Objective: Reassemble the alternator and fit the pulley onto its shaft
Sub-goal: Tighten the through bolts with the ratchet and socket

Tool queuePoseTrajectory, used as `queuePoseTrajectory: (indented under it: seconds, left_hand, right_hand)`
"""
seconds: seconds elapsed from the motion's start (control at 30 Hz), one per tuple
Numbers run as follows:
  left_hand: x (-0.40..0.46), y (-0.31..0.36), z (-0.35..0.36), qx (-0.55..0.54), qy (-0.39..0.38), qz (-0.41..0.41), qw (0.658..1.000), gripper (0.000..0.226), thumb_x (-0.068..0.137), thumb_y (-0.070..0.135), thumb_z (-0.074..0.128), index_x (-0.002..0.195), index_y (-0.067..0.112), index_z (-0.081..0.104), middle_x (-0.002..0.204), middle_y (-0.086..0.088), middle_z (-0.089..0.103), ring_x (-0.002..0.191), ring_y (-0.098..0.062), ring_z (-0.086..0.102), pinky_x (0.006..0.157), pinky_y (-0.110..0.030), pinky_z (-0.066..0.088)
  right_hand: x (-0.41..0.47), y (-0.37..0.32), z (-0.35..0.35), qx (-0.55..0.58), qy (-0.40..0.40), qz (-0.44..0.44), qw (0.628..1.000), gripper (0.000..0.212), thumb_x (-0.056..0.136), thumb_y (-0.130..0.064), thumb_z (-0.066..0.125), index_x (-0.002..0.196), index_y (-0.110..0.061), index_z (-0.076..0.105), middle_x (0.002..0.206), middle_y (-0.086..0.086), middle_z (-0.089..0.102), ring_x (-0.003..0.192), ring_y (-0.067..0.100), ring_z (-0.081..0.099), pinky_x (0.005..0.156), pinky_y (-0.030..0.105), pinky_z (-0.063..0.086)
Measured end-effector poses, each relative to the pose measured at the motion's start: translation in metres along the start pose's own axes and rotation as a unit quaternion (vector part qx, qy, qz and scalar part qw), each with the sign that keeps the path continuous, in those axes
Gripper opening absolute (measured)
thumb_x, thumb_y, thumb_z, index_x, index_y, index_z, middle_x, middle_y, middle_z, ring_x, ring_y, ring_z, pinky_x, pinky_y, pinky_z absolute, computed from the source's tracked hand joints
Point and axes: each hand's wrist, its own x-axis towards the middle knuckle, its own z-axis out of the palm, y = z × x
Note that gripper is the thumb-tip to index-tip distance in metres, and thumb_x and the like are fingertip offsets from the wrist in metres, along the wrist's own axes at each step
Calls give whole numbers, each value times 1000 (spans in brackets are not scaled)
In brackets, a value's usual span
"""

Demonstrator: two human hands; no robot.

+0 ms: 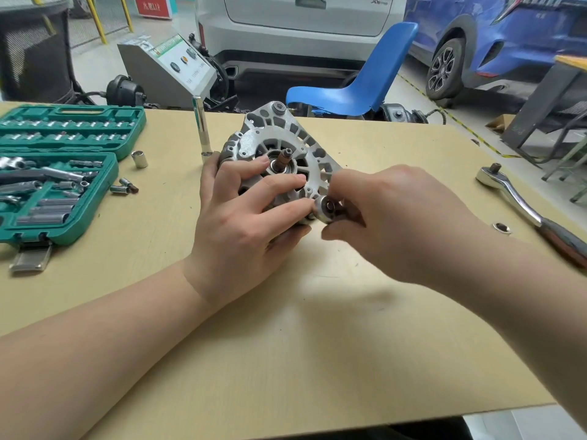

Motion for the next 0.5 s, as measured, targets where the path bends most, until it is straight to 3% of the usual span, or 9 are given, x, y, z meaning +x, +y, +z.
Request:
queuePoseTrajectory:
  seconds: [0.07, 0.13, 0.2, 0.3, 0.4, 0.5]
  left_hand:
    - [0, 0, -1, 3, -4, 2, 1000, 19, 98, 35, 81, 109, 21, 85, 129, -1, 76, 124, -36, 49, 95, -73, 48]
    - [1, 1, -1, 7, -3, 2, 1000, 19, 99, 35, 79, 110, 21, 85, 129, 0, 76, 123, -35, 48, 95, -72, 48]
    - [0, 1, -1, 9, -5, 2, 1000, 19, 99, 35, 78, 110, 21, 85, 129, 0, 76, 124, -35, 48, 95, -71, 48]
    - [0, 1, -2, 11, -9, -2, 1000, 19, 99, 35, 79, 110, 21, 85, 130, 0, 76, 124, -35, 48, 96, -72, 48]
    - [0, 2, -1, 13, -3, -4, 1000, 19, 98, 36, 79, 108, 21, 85, 129, 1, 76, 124, -36, 50, 96, -73, 48]
    - [1, 2, 0, 11, 7, -1, 1000, 18, 97, 35, 81, 106, 20, 86, 126, 0, 78, 123, -37, 52, 95, -73, 49]
  right_hand:
    - [4, 3, -6, -76, 22, -75, 994, 19, 95, -31, 70, 98, -28, 52, 80, -5, 59, 78, 33, 57, 54, 35, 41]
    - [9, 3, -10, -130, 30, -122, 984, 25, 90, -12, 70, 96, -30, 53, 83, -6, 61, 81, 30, 57, 51, 32, 36]
    - [11, 4, -12, -148, 18, -134, 980, 32, 88, -6, 70, 93, -30, 50, 80, -4, 61, 78, 29, 56, 51, 31, 33]
    - [13, 5, -12, -144, 13, -135, 980, 42, 91, -12, 70, 91, -33, 34, 77, -6, 53, 72, 31, 54, 52, 31, 30]
    - [10, 7, -9, -118, 8, -132, 984, 35, 97, -24, 68, 93, -27, 33, 74, -5, 44, 65, 33, 49, 56, 34, 32]
    - [3, 1, -1, -59, 8, -65, 996, 34, 99, -43, 65, 93, -26, 36, 75, -2, 46, 68, 33, 45, 61, 38, 35]
